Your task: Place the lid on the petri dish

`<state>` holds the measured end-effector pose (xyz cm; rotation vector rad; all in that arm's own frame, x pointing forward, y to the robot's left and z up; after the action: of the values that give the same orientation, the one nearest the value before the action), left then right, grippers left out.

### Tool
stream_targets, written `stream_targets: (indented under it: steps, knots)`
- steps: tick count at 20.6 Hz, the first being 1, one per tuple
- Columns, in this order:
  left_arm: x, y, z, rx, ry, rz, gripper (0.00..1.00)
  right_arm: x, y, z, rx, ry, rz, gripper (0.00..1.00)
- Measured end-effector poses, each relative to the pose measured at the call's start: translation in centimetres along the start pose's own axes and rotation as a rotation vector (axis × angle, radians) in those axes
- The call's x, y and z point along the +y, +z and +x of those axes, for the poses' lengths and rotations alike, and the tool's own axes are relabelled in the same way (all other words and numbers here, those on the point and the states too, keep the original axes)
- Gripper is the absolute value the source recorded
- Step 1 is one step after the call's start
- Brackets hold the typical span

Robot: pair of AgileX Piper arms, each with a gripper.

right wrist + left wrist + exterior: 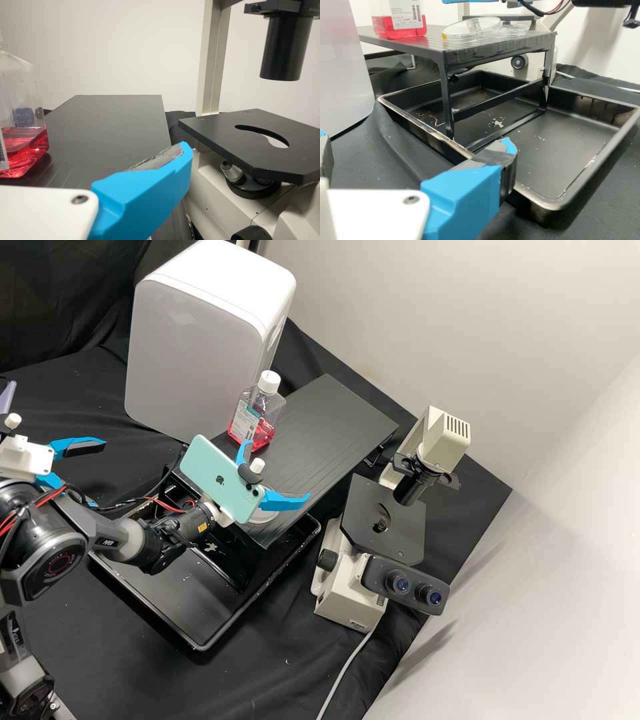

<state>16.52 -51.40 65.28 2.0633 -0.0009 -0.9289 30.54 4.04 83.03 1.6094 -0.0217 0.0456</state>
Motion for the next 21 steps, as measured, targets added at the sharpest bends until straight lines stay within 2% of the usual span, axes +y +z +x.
stream_targets:
  steps: [13, 15, 19, 21]
  knots:
    - [-0.06, 0.2, 0.0, -0.006, -0.002, 0.0, 1.0, -0.2, -0.1, -0.4, 0.002, -0.007, 0.0, 1.0]
    - [-0.05, 0.2, 0.0, -0.004, -0.001, 0.0, 1.0, -0.3, -0.6, -0.9, 0.018, -0.012, 0.001, 1.0]
    - [-0.05, 0.2, 0.0, -0.004, -0.001, 0.0, 1.0, -0.3, -1.9, -2.2, 0.091, 0.007, 0.005, 1.0]
    - [-0.05, 0.2, 0.0, -0.004, -0.001, 0.0, 1.0, -0.6, -2.5, -2.8, 0.126, 0.01, -0.015, 1.0]
